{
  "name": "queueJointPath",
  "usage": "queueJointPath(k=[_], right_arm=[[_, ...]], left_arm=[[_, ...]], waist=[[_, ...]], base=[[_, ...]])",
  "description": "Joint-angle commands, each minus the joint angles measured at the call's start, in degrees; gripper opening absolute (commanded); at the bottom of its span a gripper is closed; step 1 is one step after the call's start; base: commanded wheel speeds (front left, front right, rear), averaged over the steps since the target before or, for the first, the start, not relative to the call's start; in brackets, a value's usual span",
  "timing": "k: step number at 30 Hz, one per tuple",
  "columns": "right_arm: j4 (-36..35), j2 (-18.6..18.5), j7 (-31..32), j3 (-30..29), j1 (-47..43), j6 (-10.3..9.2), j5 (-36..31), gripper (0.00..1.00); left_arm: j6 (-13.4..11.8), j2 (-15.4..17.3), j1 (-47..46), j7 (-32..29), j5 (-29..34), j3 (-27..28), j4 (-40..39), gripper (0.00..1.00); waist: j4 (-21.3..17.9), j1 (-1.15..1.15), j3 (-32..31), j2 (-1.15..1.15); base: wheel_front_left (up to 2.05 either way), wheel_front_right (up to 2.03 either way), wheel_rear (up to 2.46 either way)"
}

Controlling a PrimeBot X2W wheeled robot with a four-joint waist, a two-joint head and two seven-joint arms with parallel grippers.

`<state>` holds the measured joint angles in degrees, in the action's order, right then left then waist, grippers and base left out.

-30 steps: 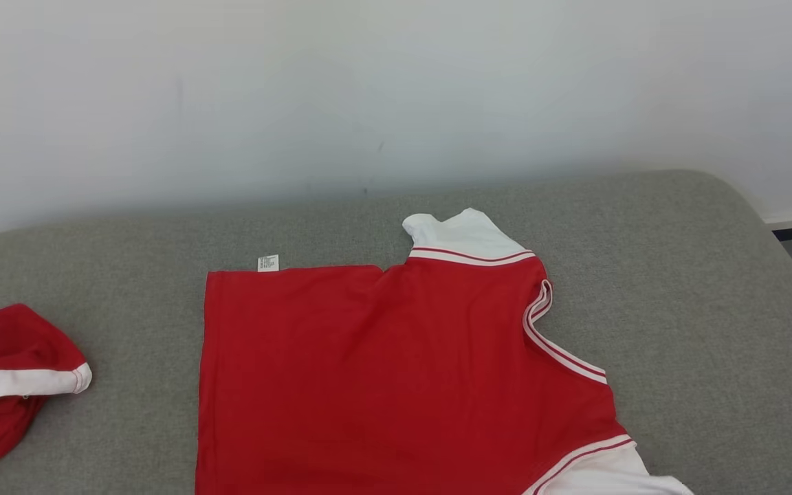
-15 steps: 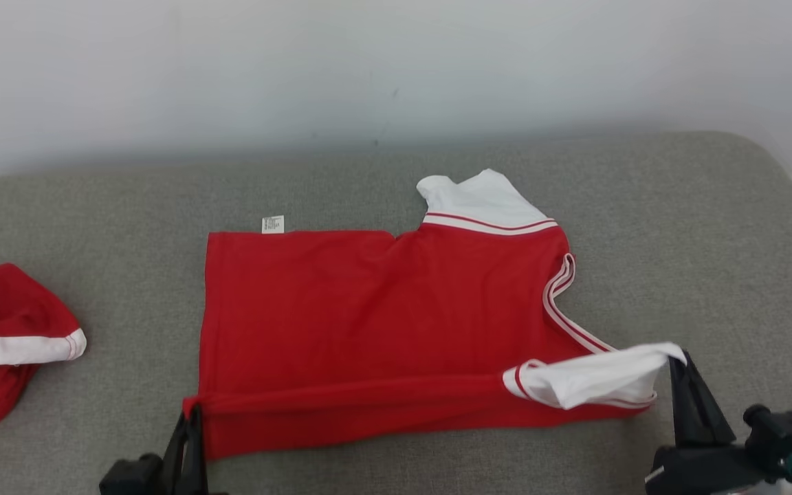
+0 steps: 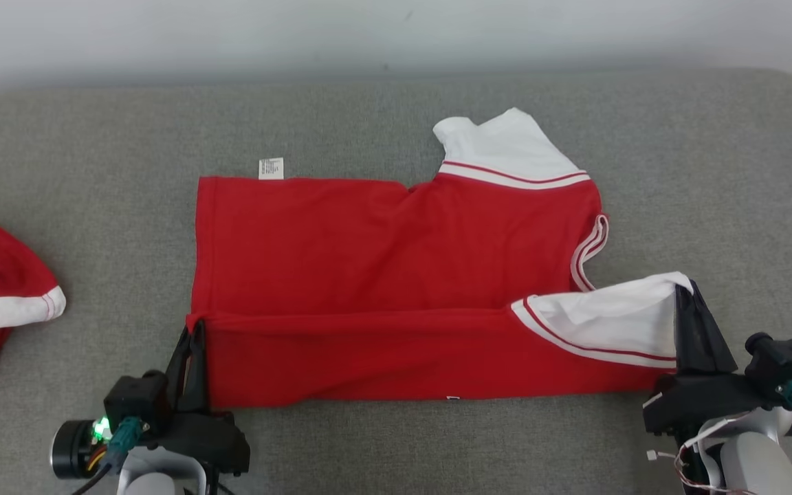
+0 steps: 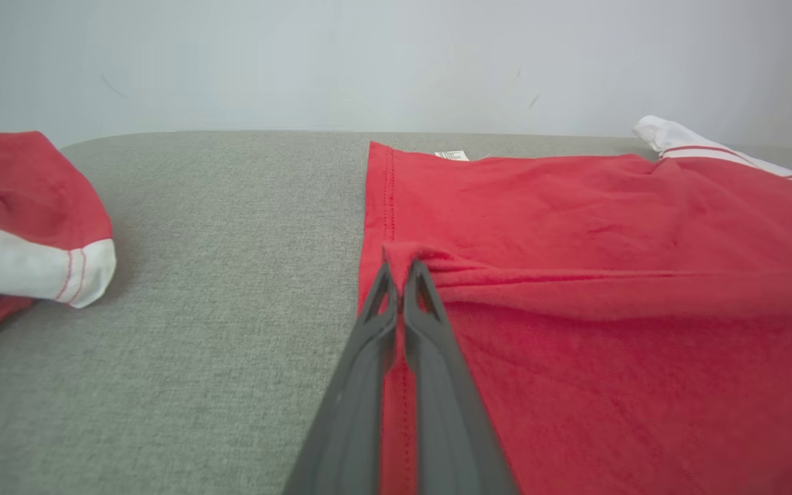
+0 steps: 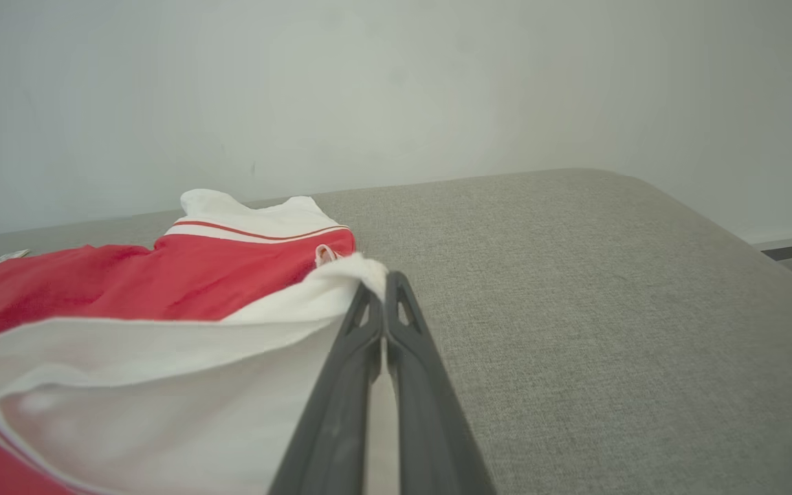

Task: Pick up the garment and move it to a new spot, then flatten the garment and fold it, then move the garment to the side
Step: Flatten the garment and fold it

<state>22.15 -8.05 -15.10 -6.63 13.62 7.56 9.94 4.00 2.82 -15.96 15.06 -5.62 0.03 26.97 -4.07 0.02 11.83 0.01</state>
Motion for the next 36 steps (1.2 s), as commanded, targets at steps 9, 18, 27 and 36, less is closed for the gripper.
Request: queueJointPath(k=[9,18,27,36], right_arm=[[1.2,1.3,-0.1,0.1,4.0,-0.13,-1.2,0.0],[-1.1,1.6,0.0,-0.4,2.0,-0.13,-1.5,1.0],[-0.8,2.2,-0.1,-1.2,-5.7,-0.13,0.1,1.0],[2.1,2.9,0.0,-1.2,-7.1,-0.13,1.2,1.0]], left_arm=[[-0.9,0.1,-3.3,0.2,0.5,0.4,0.5,0.0],[-3.5,0.1,-0.8,0.2,-0.5,0.1,-1.7,1.0],[-5.0,0.1,5.3,0.2,-2.1,-0.8,-4.1,1.0],[-5.2,0.1,6.5,0.2,-2.6,-1.4,-4.5,1.0]], waist=[[0.5,-0.02,4.3,-0.01],[0.5,-0.02,3.9,-0.01],[-0.1,-0.02,1.3,-0.01],[0.2,-0.02,1.3,-0.01]], base=[[0.0,0.0,0.0],[0.0,0.0,0.0],[0.0,0.0,0.0],[0.0,0.0,0.0]])
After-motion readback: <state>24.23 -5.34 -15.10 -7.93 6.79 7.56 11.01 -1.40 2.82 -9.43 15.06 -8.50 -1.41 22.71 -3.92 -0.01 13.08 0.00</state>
